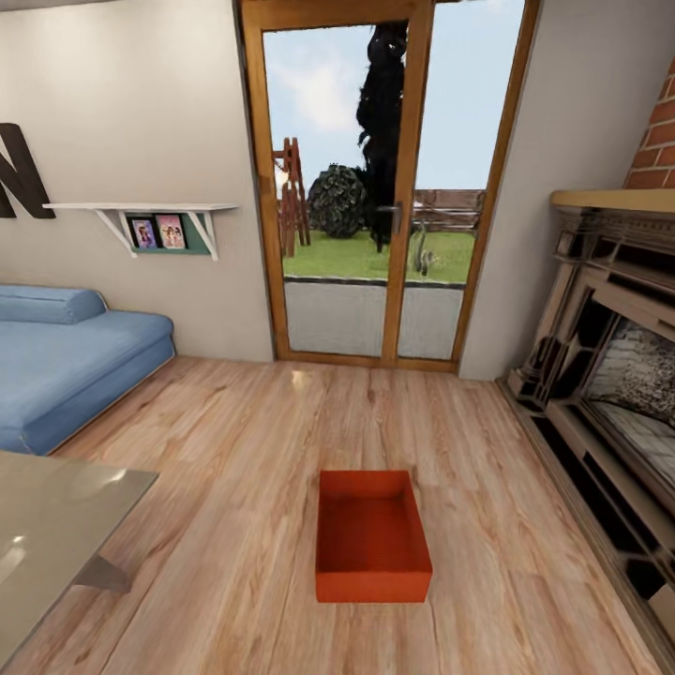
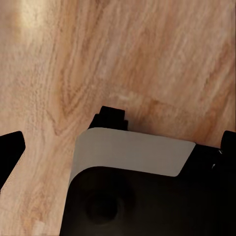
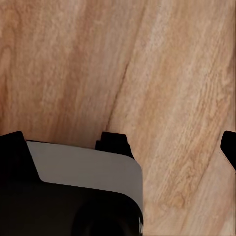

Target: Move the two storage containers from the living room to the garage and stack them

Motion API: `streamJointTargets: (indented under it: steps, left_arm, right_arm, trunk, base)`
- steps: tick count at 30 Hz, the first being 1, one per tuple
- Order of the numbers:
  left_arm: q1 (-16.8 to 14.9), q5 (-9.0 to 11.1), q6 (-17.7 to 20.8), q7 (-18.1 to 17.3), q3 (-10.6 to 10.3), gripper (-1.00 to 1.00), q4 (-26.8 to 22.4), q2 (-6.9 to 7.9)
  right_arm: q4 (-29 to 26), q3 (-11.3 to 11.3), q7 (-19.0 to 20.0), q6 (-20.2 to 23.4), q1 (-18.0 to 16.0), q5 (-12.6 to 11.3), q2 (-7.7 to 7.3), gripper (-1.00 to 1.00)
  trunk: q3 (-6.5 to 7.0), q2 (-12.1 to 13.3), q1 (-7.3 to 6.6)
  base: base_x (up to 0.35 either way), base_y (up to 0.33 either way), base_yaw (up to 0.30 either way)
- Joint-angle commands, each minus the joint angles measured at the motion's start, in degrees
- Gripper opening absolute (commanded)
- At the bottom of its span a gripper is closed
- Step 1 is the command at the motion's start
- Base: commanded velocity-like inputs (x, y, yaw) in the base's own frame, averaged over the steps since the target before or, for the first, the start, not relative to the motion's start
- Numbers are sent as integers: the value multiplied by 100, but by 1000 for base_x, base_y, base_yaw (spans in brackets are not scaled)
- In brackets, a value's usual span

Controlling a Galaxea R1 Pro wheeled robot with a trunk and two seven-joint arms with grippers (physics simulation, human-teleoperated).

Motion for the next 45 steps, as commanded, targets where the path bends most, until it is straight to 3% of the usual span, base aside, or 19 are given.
streamJointTargets:
  steps: [1, 38, 45]
  left_arm:
    - [-3, 35, 17, 16, -4, 100, -1, 0]
    - [-3, 35, 8, 16, -4, 100, -1, 4]
    - [-4, 34, 8, 16, -4, 100, -1, -1]
  right_arm:
    - [18, 48, -4, -30, -6, -51, 5, 100]
    - [18, 48, -4, -30, -6, -51, 8, 100]
    - [18, 48, -4, -30, -6, -51, 5, 100]
  trunk:
    - [-5, -2, 3]
    - [-5, -2, 3]
    - [-5, -2, 3]
  base:
    - [322, 0, 0]
    - [322, 0, 0]
    - [133, 0, 0]
